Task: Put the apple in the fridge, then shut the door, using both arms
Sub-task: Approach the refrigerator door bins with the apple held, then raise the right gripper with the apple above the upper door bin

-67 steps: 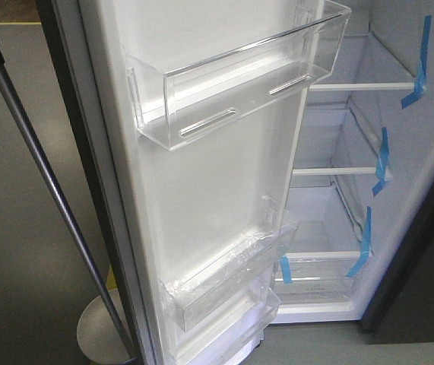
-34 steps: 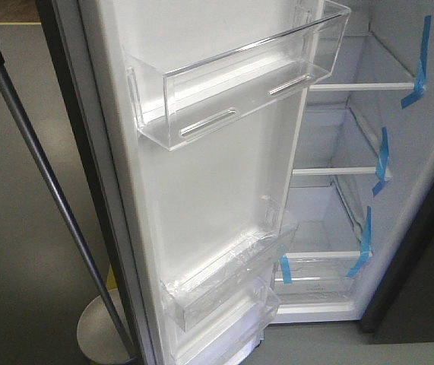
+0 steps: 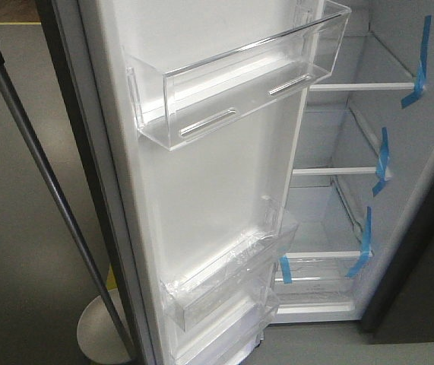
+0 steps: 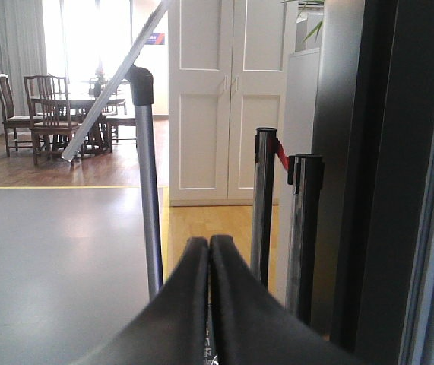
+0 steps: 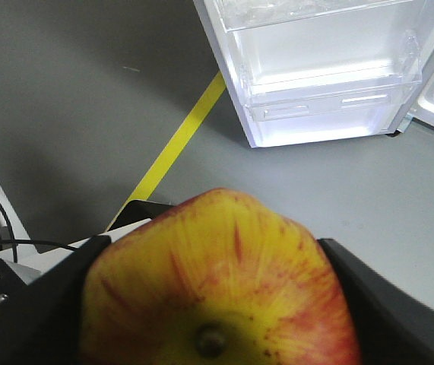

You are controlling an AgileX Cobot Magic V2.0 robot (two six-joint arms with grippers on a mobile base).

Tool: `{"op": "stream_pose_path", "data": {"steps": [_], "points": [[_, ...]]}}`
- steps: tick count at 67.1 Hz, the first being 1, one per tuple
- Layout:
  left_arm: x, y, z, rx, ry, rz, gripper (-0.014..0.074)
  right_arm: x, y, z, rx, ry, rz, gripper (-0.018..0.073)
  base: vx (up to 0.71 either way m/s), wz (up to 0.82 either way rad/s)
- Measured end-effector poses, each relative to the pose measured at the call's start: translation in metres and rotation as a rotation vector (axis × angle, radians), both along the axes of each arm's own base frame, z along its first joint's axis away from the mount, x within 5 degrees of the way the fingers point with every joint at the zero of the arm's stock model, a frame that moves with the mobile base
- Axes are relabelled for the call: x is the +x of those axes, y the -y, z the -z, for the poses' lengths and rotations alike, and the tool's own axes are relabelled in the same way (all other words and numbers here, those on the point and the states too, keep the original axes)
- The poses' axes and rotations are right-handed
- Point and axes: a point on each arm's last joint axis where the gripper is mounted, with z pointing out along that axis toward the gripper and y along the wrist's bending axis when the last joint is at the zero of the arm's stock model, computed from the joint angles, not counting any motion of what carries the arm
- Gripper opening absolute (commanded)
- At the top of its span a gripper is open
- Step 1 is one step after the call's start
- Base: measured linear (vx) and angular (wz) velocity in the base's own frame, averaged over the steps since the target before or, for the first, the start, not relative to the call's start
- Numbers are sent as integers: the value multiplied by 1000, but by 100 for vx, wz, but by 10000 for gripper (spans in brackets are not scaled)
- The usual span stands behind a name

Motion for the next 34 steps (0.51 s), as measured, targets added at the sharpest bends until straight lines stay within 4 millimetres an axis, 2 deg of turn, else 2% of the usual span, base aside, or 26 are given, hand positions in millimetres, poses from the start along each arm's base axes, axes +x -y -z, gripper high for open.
{"op": "stream_pose_path", "data": {"steps": [15, 34], "points": [[0, 0, 0, 0, 0, 0, -6, 5, 0, -2, 10, 54, 18, 186, 0, 0], [0, 0, 0, 0, 0, 0, -6, 29, -1, -21, 73, 351, 111, 189, 0, 0]]}}
